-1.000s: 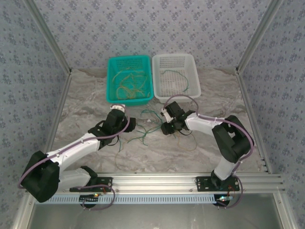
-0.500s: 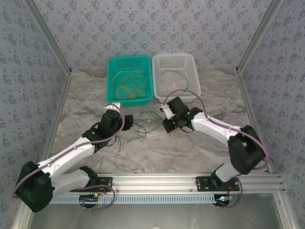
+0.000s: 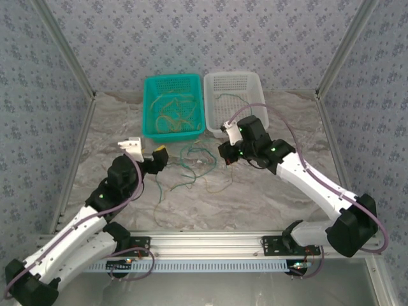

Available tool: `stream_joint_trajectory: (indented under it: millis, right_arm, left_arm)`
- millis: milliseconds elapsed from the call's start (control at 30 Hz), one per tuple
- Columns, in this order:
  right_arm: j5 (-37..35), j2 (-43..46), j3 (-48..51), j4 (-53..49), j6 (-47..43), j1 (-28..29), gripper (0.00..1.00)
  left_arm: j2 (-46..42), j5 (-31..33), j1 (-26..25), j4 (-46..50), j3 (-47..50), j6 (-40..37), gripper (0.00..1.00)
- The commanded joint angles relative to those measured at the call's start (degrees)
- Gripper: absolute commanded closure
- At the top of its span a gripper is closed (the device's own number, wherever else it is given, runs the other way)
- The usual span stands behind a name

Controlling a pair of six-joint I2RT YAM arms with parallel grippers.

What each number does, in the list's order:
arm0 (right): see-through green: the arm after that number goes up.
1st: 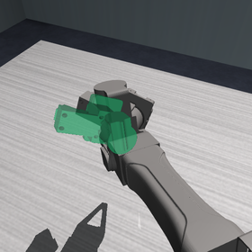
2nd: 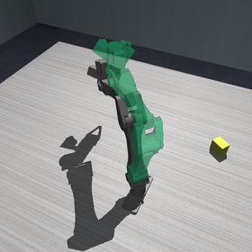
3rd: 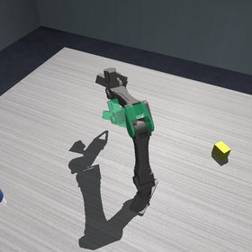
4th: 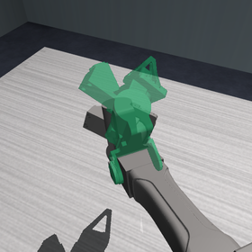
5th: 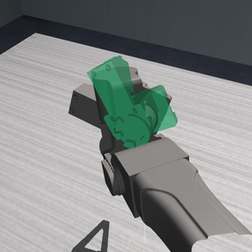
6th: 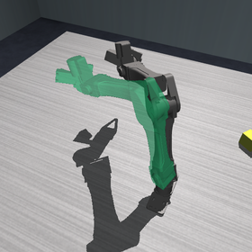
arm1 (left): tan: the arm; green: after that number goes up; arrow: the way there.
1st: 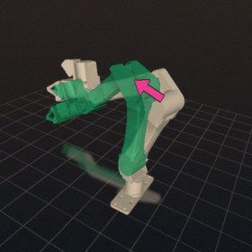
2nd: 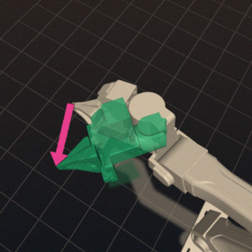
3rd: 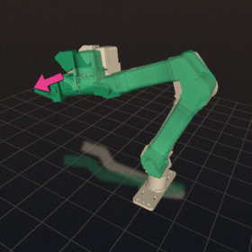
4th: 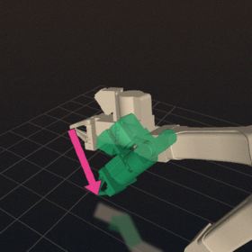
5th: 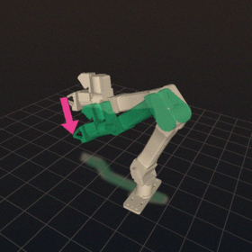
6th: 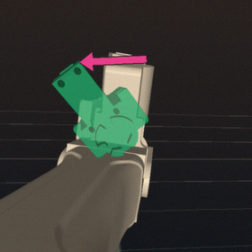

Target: Untangle the cables

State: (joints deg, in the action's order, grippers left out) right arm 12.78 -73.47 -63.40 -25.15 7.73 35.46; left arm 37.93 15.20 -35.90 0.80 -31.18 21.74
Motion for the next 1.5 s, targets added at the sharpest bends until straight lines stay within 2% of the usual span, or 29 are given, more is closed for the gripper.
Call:
stream_joint_trajectory:
  millis: [0, 200, 333, 467, 667, 1033, 1167, 1233, 1267, 1467]
  right_arm:
    - [3.9, 2.3, 1.8, 3.6, 0.8, -2.2, 1.00]
    - [9.5, 4.3, 5.3, 8.1, 2.4, -6.4, 1.00]
    - [12.9, 5.3, 7.1, 11.8, 4.6, -7.5, 1.00]
    - [15.3, 6.2, 9.1, 16.5, 5.4, -6.8, 1.00]
    - [16.2, 6.0, 9.7, 18.6, 6.1, -6.1, 1.00]
    - [16.7, 5.6, 10.4, 19.3, 5.0, -4.0, 1.00]
    - [16.8, 5.5, 11.1, 19.5, 4.9, -3.8, 1.00]
    - [17.6, 5.4, 11.3, 19.9, 4.9, -3.7, 1.00]
    - [17.9, 5.4, 11.4, 20.1, 4.8, -3.6, 1.00]
    - [17.2, 5.3, 11.4, 20.2, 6.0, -3.8, 1.00]
  left_arm:
    - [-3.0, -6.3, 0.8, -5.1, 3.2, -3.4, 0.21]
    - [-11.9, -18.3, 1.3, -17.1, 11.3, -5.3, 0.24]
    - [-13.7, -17.9, 2.3, -23.4, 14.9, -0.2, 0.22]
    - [-10.3, -19.7, 2.7, -33.7, 16.6, 4.5, 0.17]
    - [-2.6, -23.3, 2.8, -42.8, 13.5, 4.0, 0.13]
    - [8.7, -28.0, 2.8, -50.6, 6.8, 3.1, 0.13]
    - [10.3, -28.7, 2.8, -51.8, 5.6, 3.5, 0.18]
    - [10.9, -28.8, 2.8, -52.3, 5.5, 3.1, 0.29]
    - [11.1, -28.6, 2.8, -52.3, 5.4, 3.1, 0.30]
    - [11.3, -29.9, 2.8, -51.8, 5.2, 2.6, 0.31]
